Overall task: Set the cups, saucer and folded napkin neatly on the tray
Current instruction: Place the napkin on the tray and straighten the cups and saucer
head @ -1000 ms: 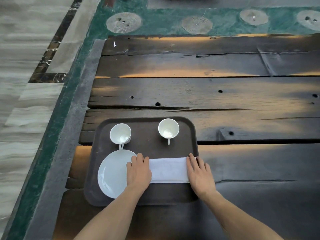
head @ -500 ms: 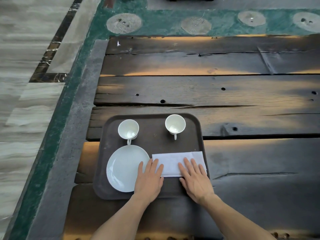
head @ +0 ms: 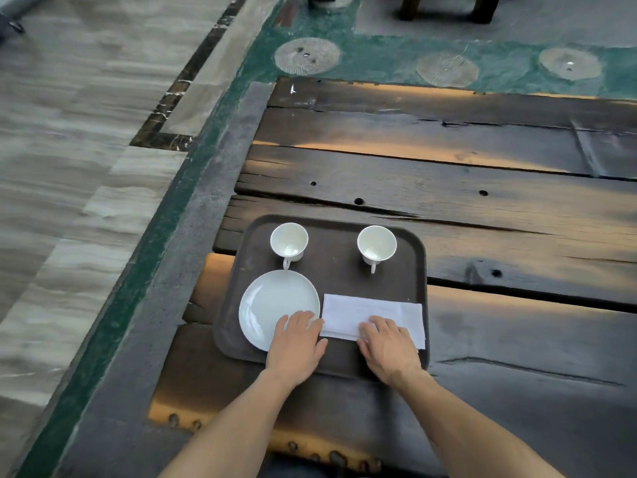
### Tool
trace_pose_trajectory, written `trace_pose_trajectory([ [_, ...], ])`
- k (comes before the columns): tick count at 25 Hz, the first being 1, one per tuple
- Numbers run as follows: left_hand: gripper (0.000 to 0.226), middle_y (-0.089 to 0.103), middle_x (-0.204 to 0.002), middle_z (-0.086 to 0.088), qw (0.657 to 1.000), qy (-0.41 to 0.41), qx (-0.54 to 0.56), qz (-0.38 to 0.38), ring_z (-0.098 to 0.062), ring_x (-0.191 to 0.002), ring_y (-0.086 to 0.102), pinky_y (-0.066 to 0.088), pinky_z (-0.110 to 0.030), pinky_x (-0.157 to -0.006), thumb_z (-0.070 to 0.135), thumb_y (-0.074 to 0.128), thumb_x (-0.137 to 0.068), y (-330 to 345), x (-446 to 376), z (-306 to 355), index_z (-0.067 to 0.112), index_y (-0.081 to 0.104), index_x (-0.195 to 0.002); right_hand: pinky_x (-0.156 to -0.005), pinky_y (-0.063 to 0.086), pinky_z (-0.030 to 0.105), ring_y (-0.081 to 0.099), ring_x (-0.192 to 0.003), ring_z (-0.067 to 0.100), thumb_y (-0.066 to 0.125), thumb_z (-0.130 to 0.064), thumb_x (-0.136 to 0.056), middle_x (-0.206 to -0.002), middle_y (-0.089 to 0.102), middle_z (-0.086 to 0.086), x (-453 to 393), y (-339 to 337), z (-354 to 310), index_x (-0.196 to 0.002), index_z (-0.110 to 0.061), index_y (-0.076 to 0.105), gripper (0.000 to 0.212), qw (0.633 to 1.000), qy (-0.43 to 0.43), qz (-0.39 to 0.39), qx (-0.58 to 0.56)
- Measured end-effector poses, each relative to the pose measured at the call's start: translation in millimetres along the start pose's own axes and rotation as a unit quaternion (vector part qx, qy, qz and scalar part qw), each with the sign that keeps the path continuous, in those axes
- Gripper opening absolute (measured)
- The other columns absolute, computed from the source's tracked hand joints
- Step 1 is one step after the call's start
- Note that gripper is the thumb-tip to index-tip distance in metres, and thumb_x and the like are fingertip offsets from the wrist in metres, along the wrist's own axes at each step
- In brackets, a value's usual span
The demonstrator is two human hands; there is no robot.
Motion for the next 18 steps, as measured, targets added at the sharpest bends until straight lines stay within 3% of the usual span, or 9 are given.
trace_pose_trajectory([
  [8,0.045,0.043,-0.145,0.003,0.991,-0.115,0.074,-0.001,-0.018,-0.131,0.041,0.022,-0.035,-0.113,0.045,0.033,-0.103,-21,16,-22,0.027,0.041,-0.144,-0.091,0.04,0.04,0.051,-0.114,0.027,0.029,-0.039,-0.103,-0.124,0.059,0.003,-10,-23,-10,-0.126,-0.02,0.056,0.041,0.999,-0.042,-0.01,0.018],
  [18,0.045,0.048,-0.142,0.004,0.992,-0.101,0.075,0.014,-0.019,-0.128,0.046,0.029,-0.037,-0.107,0.049,0.037,-0.101,-41,-15,-80,0.029,0.047,-0.14,-0.09,0.042,0.038,0.053,-0.112,0.025,0.03,-0.039,-0.103,-0.121,0.06,0.003,-39,-41,-47,-0.125,-0.021,0.058,0.04,1.0,0.001,0.012,-0.013],
])
Point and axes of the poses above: each hand's wrist, its own x-axis away from the middle knuckle, its own y-axis out of the palm, z = x × y, the point moved 3 cm from there along -x, towards the middle knuckle
